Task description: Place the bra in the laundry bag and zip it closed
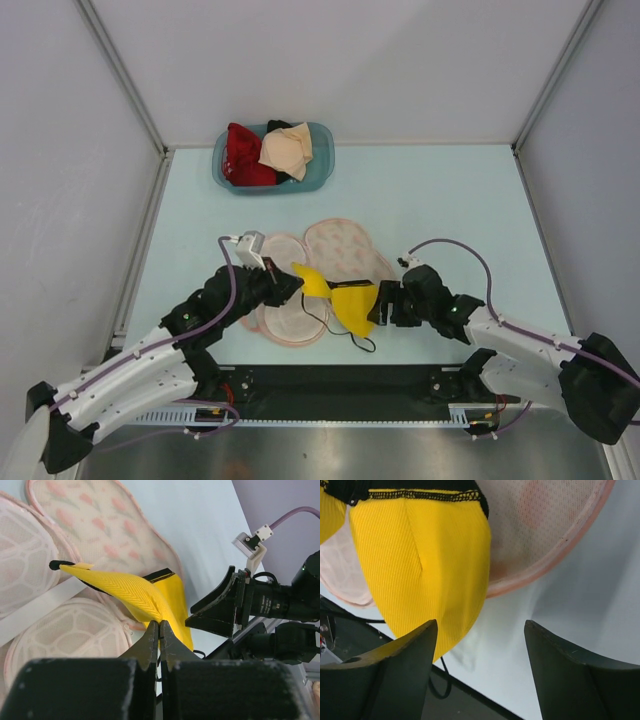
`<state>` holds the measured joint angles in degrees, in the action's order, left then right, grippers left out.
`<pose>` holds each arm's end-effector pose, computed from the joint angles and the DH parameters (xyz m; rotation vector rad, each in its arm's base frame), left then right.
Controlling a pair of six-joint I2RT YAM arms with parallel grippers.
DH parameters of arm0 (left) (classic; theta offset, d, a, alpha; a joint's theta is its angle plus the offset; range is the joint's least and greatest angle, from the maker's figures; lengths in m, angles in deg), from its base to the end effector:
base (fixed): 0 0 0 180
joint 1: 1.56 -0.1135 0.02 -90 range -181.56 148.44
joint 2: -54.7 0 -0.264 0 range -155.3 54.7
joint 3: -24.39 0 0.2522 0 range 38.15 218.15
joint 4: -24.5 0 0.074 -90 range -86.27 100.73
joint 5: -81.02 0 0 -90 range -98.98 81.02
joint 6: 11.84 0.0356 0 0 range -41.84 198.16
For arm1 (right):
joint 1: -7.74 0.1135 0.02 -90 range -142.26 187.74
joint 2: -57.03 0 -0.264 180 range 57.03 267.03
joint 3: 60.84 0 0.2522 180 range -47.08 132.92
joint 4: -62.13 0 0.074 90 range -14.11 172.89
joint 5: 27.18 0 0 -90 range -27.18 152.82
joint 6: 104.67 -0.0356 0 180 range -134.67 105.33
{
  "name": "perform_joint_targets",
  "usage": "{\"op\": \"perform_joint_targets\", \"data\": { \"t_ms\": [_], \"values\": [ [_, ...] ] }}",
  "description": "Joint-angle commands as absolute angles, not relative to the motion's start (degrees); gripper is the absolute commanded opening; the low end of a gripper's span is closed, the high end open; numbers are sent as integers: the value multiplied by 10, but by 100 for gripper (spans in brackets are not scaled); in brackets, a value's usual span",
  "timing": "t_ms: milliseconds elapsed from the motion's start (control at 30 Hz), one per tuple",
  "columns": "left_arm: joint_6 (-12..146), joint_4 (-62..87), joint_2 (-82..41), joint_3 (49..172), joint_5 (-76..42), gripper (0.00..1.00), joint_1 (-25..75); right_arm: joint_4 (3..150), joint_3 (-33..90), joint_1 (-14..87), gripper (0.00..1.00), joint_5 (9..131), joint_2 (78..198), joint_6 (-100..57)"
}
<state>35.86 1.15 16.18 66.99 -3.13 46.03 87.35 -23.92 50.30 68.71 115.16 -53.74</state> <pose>0.1162 -0.1218 0.2598 0.0201 2.0254 -0.9417 0.1383 0.1320 0.1672 -0.1288 2.5230 0.7582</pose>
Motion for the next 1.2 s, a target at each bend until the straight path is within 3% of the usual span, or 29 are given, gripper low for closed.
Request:
{"op": "perform_joint_targets", "data": {
  "t_ms": [0, 233, 300, 433, 467, 533, 667, 800, 1033, 1167],
  "values": [
    [343, 12, 183, 662, -35, 0, 457, 772, -256, 512, 72, 690, 1169, -577],
    [353, 5, 208, 657, -48, 0, 457, 637, -298, 536, 61, 702, 1214, -645],
    [353, 2, 213, 656, -51, 0, 457, 603, -302, 541, 54, 695, 1235, -665],
    [355, -6, 228, 652, -55, 0, 457, 574, -290, 542, 22, 692, 1263, -674],
    [355, -10, 237, 653, -53, 0, 457, 581, -272, 543, 8, 692, 1267, -670],
    [356, -23, 246, 652, -48, 0, 457, 612, -239, 541, 0, 679, 1273, -638],
    [347, -42, 263, 644, -41, 0, 457, 731, -131, 522, 0, 652, 1292, -549],
    [305, -27, 274, 611, -45, 0, 462, 755, -41, 455, 0, 708, 1348, -430],
    [217, 63, 237, 556, 22, 0, 556, 822, 164, 414, 0, 879, 1547, -265],
    [162, 84, 183, 549, 56, 0, 613, 865, 273, 415, 0, 900, 1640, -228]
  ]
}}
